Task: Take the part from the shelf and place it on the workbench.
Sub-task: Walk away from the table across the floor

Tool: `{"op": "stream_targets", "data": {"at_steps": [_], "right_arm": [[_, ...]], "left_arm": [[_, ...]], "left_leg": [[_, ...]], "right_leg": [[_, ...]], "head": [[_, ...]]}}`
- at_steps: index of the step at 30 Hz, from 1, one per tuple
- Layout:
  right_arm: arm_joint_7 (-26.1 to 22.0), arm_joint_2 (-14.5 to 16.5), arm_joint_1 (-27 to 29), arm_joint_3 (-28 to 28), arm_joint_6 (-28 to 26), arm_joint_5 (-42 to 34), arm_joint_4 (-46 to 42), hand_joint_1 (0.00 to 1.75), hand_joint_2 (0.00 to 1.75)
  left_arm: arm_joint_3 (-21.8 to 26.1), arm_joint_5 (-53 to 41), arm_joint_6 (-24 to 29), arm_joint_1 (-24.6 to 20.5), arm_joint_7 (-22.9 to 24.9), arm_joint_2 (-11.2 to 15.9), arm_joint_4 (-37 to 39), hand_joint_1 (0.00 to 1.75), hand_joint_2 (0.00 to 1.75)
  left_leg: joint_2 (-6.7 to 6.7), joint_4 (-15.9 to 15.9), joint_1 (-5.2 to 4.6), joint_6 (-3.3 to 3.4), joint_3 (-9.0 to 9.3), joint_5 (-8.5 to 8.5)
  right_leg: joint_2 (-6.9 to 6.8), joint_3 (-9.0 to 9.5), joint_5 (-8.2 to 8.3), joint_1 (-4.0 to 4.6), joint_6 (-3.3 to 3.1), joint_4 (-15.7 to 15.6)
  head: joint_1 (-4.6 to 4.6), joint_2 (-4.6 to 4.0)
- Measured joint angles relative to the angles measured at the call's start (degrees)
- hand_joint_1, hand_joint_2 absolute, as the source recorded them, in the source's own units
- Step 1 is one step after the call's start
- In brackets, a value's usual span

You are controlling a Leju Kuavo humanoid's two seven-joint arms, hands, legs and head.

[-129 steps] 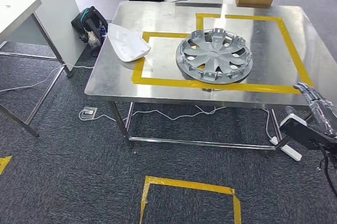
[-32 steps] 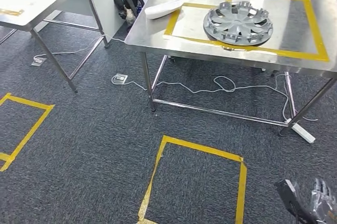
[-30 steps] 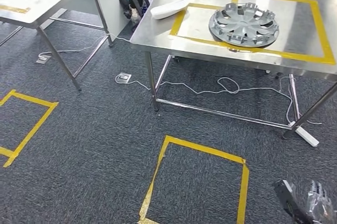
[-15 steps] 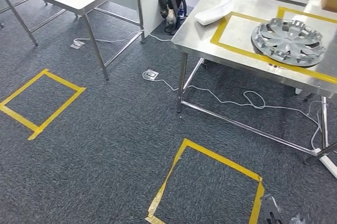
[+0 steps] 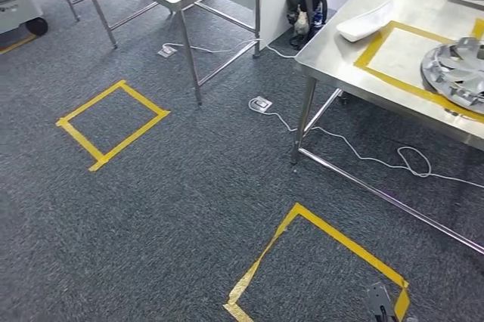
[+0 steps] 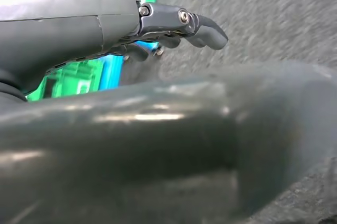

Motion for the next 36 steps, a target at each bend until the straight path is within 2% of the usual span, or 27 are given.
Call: {"op": "stream_targets", "data": {"at_steps": [1, 2, 3, 5, 6, 8, 9, 10, 12, 13, 14, 15, 16, 17, 19, 21, 23, 24, 25, 27, 28, 29, 30, 31, 32, 34, 36], "right_arm": [[0.3, 0.0, -0.1, 0.0, 0.1, 0.0, 0.4, 0.0, 0.0], [0.7, 0.0, -0.2, 0.0, 0.3, 0.1, 1.0, 0.0, 0.0], [1.1, 0.0, -0.3, 0.0, 0.3, 0.1, 1.5, 0.0, 0.0], [1.8, -0.1, -0.4, 0.0, 0.3, 0.1, 2.3, 0.0, 0.0], [2.0, -0.2, -0.5, 0.0, 0.3, 0.2, 2.6, 0.0, 0.0], [2.2, -0.2, -0.9, 0.0, 0.3, 0.2, 3.1, 0.0, 0.0], [2.2, -0.2, -1.1, 0.0, 0.3, 0.2, 3.3, 0.0, 0.0], [2.3, -0.2, -1.2, 0.0, 0.3, 0.3, 3.5, 0.0, 0.0], [2.3, -0.2, -1.0, 0.0, 0.3, 0.3, 3.9, 0.0, 0.0], [2.5, -0.2, -0.9, 0.0, 0.3, 0.3, 4.0, 0.0, 0.0], [2.9, -0.3, -0.7, -0.1, 0.4, 0.3, 4.2, 0.0, 0.0], [3.4, -0.2, -0.7, -0.1, 0.5, 0.4, 4.5, 0.0, 0.0], [4.0, -0.2, -0.7, -0.1, 0.7, 0.6, 4.8, 0.0, 0.0], [4.6, -0.2, -0.7, -0.1, 0.8, 0.8, 5.1, 0.0, 0.0], [5.6, -0.2, -0.8, -0.1, 1.1, 1.1, 5.8, 0.0, 0.0], [6.3, -0.1, -0.8, -0.1, 1.4, 1.4, 6.6, 0.0, 0.0], [6.9, 0.0, -0.9, -0.1, 1.7, 1.8, 7.2, 0.0, 0.0], [7.1, 0.2, -1.0, 0.0, 1.8, 2.0, 7.5, 0.0, 0.0], [7.3, 0.4, -1.1, 0.0, 2.0, 2.1, 7.7, 0.0, 0.0], [8.2, 0.7, -1.0, 0.0, 2.4, 2.4, 8.1, 0.0, 0.0], [9.0, 0.7, -0.9, 0.0, 2.7, 2.7, 8.3, 0.0, 0.0], [10.0, 0.8, -0.8, 0.0, 3.1, 2.9, 8.6, 0.0, 0.0], [10.8, 0.9, -0.8, 0.1, 3.5, 3.1, 8.8, 0.0, 0.0], [11.5, 1.2, -0.9, 0.1, 3.9, 3.4, 9.1, 0.0, 0.0], [12.1, 1.5, -0.9, 0.1, 4.4, 3.6, 9.4, 0.0, 0.0], [12.7, 2.2, -1.0, 0.4, 5.3, 4.0, 9.9, 0.0, 0.0], [12.9, 2.6, -1.0, 0.6, 6.4, 4.1, 10.4, 0.0, 0.0]], "left_arm": [[0.0, 0.0, 0.0, 0.1, 0.0, 0.0, 0.0, 0.0, 0.0], [0.0, 0.0, -0.1, 0.1, 0.0, 0.0, 0.0, 0.0, 0.0], [0.0, 0.0, -0.1, 0.1, 0.0, 0.0, 0.0, 0.0, 0.0], [0.0, 0.0, -0.1, -0.1, 0.0, -0.1, 0.0, 0.0, 0.0], [0.0, 0.0, -0.1, -0.2, 0.0, -0.1, 0.0, 0.0, 0.0], [0.0, 0.0, -0.1, -0.1, 0.0, -0.1, 0.0, 0.0, 0.0], [0.0, 0.0, -0.1, 0.0, 0.1, -0.1, 0.0, 0.0, 0.0], [0.0, 0.0, -0.1, 0.0, 0.1, -0.1, 0.0, 0.0, 0.0], [0.0, 0.0, -0.1, -0.1, 0.1, -0.1, 0.0, 0.0, 0.0], [0.0, 0.0, -0.1, -0.2, 0.1, -0.1, 0.0, 0.0, 0.0], [0.0, 0.0, -0.1, -0.2, 0.1, -0.2, 0.0, 0.0, 0.0], [0.0, 0.0, -0.1, -0.2, 0.1, -0.2, 0.0, 0.0, 0.0], [0.0, 0.0, -0.1, -0.1, 0.2, -0.2, 0.0, 0.0, 0.0], [0.0, 0.0, 0.0, -0.1, 0.3, -0.2, 0.0, 0.0, 0.0], [0.0, 0.0, 0.0, -0.2, 0.5, -0.2, 0.0, 0.0, 0.0], [0.0, 0.0, 0.1, -0.3, 0.6, -0.2, 0.0, 0.0, 0.0], [0.0, 0.0, 0.1, -0.2, 0.7, -0.2, 0.0, 0.0, 0.0], [0.0, 0.0, 0.1, 0.0, 0.8, -0.2, 0.0, 0.0, 0.0], [0.0, 0.0, 0.0, 0.0, 0.9, -0.2, 0.0, 0.0, 0.0], [0.0, 0.0, 0.0, -0.2, 1.0, -0.2, 0.0, 0.0, 0.0], [0.0, 0.0, 0.0, -0.3, 1.0, -0.2, 0.0, 0.0, 0.0], [0.0, 0.0, 0.0, -0.4, 1.0, -0.2, 0.0, 0.0, 0.0], [0.0, 0.0, 0.0, -0.4, 1.1, -0.2, 0.0, 0.0, 0.0], [0.0, 0.0, -0.1, -0.3, 1.3, -0.3, 0.0, 0.0, 0.0], [0.1, 0.0, -0.1, -0.3, 1.4, -0.3, 0.0, 0.0, 0.0], [0.1, 0.0, -0.2, -0.4, 1.6, -0.3, 0.0, 0.0, 0.0], [0.1, 0.0, -0.2, -0.7, 1.6, -0.5, 0.0, 0.0, 0.0]], "left_leg": [[0.26, -1.8, 0.26, -0.25, 1.04, 1.34], [0.97, -5.4, 0.43, -0.46, 3.15, 3.29], [2.52, -9.7, 0.5, -0.65, 5.61, 4.99], [4.57, -15.5, 0.43, -0.21, 8.84, 6.67], [4.81, -16.4, 0.31, 0.25, 9.24, 6.63], [3.3, -16.4, 0.2, 1.37, 9.04, 6.63], [2.64, -16.5, 0.22, 1.81, 9.0, 6.72], [1.94, -16.5, 0.29, 2.26, 8.99, 6.84], [0.49, -16.6, 0.3, 2.87, 8.94, 6.93], [-0.35, -16.6, 0.21, 3.06, 8.9, 6.92], [-1.25, -16.6, 0.11, 3.15, 8.89, 6.9], [-2.18, -16.6, 0.02, 3.19, 8.94, 6.88], [-3.13, -16.6, -0.05, 3.2, 9.02, 6.87], [-4.07, -16.6, -0.09, 3.19, 9.14, 6.87], [-5.84, -16.4, -0.14, 2.99, 9.22, 6.82], [-7.36, -16.3, -0.07, 2.38, 8.81, 6.96], [-8.77, -16.3, 0.19, 1.56, 8.29, 7.28], [-8.26, -16.0, 0.18, 1.22, 8.03, 7.13], [-6.76, -15.0, 0.09, 0.9, 7.45, 6.4], [-2.34, -9.4, -0.07, 0.32, 4.58, 3.16], [-0.95, -5.3, 0.02, 0.05, 2.47, 1.25], [-0.36, -1.8, 0.14, -0.16, 0.66, -0.02], [-0.13, 0.1, 0.26, -0.3, -0.3, -0.24], [0.04, -0.1, 0.37, -0.39, -0.18, 0.56], [0.43, -2.7, 0.45, -0.42, 1.2, 2.27], [3.4, -10.7, 0.32, -0.3, 5.71, 5.61], [5.56, -15.5, 0.11, 0.33, 8.4, 6.63]], "right_leg": [[-0.84, 0.07, -0.09, -0.15, 0.18, 0.0], [-1.65, 0.24, -0.23, -0.31, 0.45, 0.0], [-2.42, 0.43, -0.45, -0.31, 0.84, 0.1], [-3.75, 0.67, -0.98, -0.16, 1.75, 0.1], [-4.34, 0.84, -1.16, -0.05, 2.15, 0.1], [-5.06, 1.49, -1.33, -0.25, 2.88, -0.2], [-4.1, 1.53, -1.8, -0.4, 3.21, 0.2], [-2.46, 0.97, -2.88, -0.52, 3.45, 1.8], [1.41, -2.38, -6.56, -0.48, 3.53, 8.8], [2.31, -4.67, -8.31, -0.39, 3.43, 13.2], [2.67, -6.62, -9.18, -0.28, 3.29, 16.6], [2.82, -7.76, -8.91, -0.2, 3.1, 18.0], [2.96, -7.77, -7.43, -0.15, 2.87, 17.0], [3.41, -6.69, -5.09, -0.12, 2.62, 13.8], [6.38, -3.35, -1.13, -0.35, 2.2, 5.4], [8.64, -1.44, -0.21, -0.5, 1.97, 1.4], [7.74, -1.14, -0.3, -0.39, 1.56, 1.2], [6.97, -1.07, -0.2, -0.41, 1.26, 1.0], [6.12, -0.96, -0.11, -0.46, 0.9, 0.9], [4.22, -0.81, -0.09, -0.42, 0.37, 0.6], [3.16, -0.8, -0.16, -0.36, 0.18, 0.6], [2.1, -0.79, -0.23, -0.31, 0.12, 0.6], [1.11, -0.76, -0.31, -0.3, 0.1, 0.6], [0.23, -0.68, -0.4, -0.3, 0.12, 0.6], [-0.54, -0.54, -0.5, -0.32, 0.24, 0.6], [-1.88, -0.15, -0.92, -0.1, 0.74, 0.7], [-3.12, 0.13, -1.51, 0.34, 1.36, 0.8]], "head": [[0.0, 0.0], [-0.01, 0.0], [-0.04, 0.0], [0.04, 0.0], [0.12, 0.0], [0.38, 0.0], [0.43, 0.0], [0.5, 0.0], [0.66, 0.01], [0.68, 0.01], [0.69, 0.01], [0.7, 0.01], [0.69, 0.01], [0.69, 0.01], [0.67, 0.0], [0.62, 0.0], [0.6, 0.0], [0.57, 0.01], [0.43, 0.0], [0.11, 0.0], [-0.01, 0.0], [-0.02, 0.0], [-0.02, 0.0], [-0.02, 0.0], [-0.03, 0.0], [-0.09, 0.0], [0.08, 0.0]]}}
